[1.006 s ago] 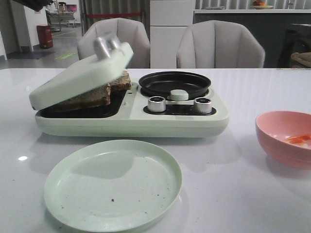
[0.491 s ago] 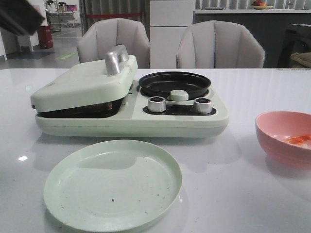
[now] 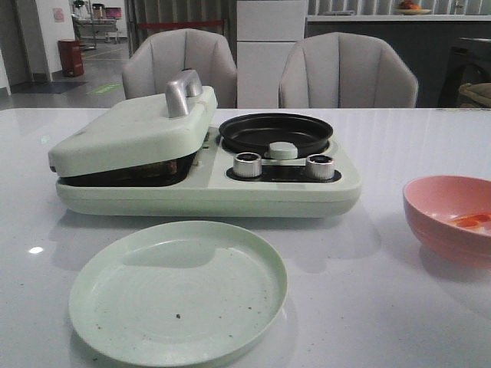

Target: Make breakfast with bread and shrimp

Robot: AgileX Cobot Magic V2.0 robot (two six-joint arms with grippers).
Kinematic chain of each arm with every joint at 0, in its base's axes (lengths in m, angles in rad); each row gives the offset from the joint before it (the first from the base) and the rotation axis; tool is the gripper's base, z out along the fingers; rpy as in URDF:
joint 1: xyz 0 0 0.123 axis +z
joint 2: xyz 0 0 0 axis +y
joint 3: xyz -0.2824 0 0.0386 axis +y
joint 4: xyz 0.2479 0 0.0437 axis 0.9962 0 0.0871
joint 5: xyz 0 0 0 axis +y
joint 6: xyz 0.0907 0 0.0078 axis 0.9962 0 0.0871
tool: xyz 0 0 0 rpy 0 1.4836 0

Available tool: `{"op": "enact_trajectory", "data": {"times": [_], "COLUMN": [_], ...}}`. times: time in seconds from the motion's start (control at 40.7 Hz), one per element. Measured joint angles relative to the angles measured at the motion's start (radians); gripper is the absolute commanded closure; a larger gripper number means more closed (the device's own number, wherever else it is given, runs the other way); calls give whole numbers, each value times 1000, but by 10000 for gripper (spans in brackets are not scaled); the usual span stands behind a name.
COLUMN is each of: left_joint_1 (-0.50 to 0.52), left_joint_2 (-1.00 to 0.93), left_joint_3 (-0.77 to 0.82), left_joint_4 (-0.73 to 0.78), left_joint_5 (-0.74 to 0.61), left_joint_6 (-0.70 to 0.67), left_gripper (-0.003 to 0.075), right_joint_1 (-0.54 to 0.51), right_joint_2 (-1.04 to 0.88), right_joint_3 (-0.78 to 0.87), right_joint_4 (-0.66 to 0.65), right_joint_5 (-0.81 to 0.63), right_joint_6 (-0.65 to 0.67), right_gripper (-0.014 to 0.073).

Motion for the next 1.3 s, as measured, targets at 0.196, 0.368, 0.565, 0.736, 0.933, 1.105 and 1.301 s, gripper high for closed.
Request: {"op": "enact_trajectory", "data": {"times": [0.196,0.368,0.565,0.736,0.933,1.105,1.301], "left_joint_1": [0,0,0,0,0,0,0], "left_joint_2": [-23,-23,-23,-23,-23,-23,-23], "left_joint_3": [1,1,1,1,1,1,1], "left_joint_4": [0,1,1,1,1,1,1], "left_joint_5": [5,6,8,8,10,10,11], "left_joint_6": [-2,-2,-2,-2,-2,-2,-2], "left_gripper": [619,619,619,619,619,619,619], "right_joint_1": [0,0,0,-7,-121,-321,-457], "right_joint_2": [0,0,0,21,185,372,573], "right_joint_3": [0,0,5,3,-89,-177,-260], "right_joint_4": [0,0,0,-2,-25,-41,-41], "right_joint_5": [0,0,-2,11,114,134,79], "right_joint_6": [0,0,0,0,0,0,0], "right_gripper": [78,78,78,78,78,78,78]}}
